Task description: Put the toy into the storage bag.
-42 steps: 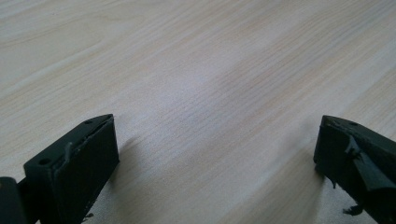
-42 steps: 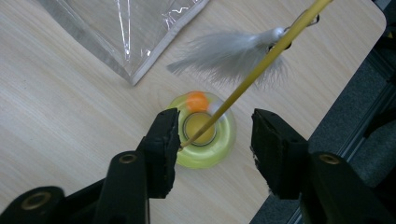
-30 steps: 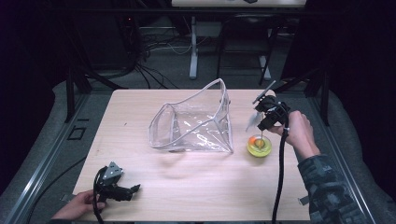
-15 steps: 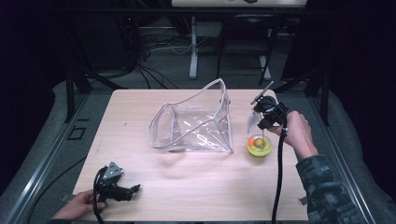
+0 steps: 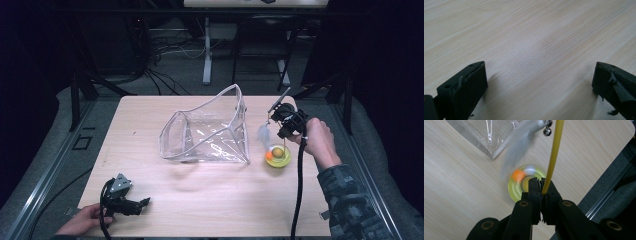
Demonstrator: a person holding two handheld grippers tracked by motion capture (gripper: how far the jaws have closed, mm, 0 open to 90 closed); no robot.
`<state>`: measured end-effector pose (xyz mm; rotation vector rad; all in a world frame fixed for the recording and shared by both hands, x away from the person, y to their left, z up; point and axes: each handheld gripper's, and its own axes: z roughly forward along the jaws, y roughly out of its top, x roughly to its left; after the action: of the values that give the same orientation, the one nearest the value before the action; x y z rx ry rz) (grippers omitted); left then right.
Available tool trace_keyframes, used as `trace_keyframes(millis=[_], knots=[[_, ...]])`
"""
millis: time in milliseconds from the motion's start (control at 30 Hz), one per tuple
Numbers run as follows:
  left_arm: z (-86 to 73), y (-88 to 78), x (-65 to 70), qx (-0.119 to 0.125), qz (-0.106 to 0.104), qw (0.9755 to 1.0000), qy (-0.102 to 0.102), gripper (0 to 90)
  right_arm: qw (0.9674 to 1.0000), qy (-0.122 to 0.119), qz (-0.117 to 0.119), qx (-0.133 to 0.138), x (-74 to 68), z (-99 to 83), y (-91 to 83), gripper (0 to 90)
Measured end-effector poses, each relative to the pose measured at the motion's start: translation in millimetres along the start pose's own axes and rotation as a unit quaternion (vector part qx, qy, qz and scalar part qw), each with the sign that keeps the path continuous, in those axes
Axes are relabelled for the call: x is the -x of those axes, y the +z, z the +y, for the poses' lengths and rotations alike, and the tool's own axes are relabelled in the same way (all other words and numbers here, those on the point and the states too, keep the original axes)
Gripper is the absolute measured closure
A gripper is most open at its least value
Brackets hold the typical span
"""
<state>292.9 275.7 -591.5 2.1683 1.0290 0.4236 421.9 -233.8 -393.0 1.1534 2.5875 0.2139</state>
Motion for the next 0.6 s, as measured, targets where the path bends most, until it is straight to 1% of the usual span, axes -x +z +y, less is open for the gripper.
trace_keyframes(millis=[33, 133, 300, 333, 367, 467, 600], knots=[[0.0, 0.0, 0.1, 0.0, 0.0, 1.0, -0.001, 0.0, 1.0, -0.001, -0.008, -0.002, -0.4, 0.6, 0.6, 87.0], [0.0, 0.0, 0.1, 0.0, 0.0, 1.0, -0.001, 0.0, 1.0, -0.003, -0.007, -0.004, -0.9, 1.4, 0.7, 87.4], [0.0, 0.0, 0.1, 0.0, 0.0, 1.0, -0.001, 0.0, 0.9998, -0.007, -0.013, -0.013, -2.2, 4.3, -0.1, 87.7], [0.0, 0.0, 0.0, 0.0, 0.0, 1.0, 0.0, 0.0, 0.9998, -0.006, -0.017, -0.011, -2.1, 5.2, -0.2, 87.8], [0.0, 0.0, 0.0, 0.0, 0.0, 1.0, 0.0, 0.0, 0.9998, -0.006, -0.011, -0.017, -1.4, 6.1, -0.4, 87.9], [0.0, 0.0, 0.0, 0.0, 0.0, 1.0, -0.001, 0.0, 0.9998, -0.003, -0.016, -0.015, -1.1, 7.0, -0.6, 87.9], [0.0, 0.0, 0.1, 0.0, 0.0, 1.0, -0.001, 0.0, 0.9998, -0.001, -0.008, -0.016, 1.0, 7.9, -1.0, 87.9]])
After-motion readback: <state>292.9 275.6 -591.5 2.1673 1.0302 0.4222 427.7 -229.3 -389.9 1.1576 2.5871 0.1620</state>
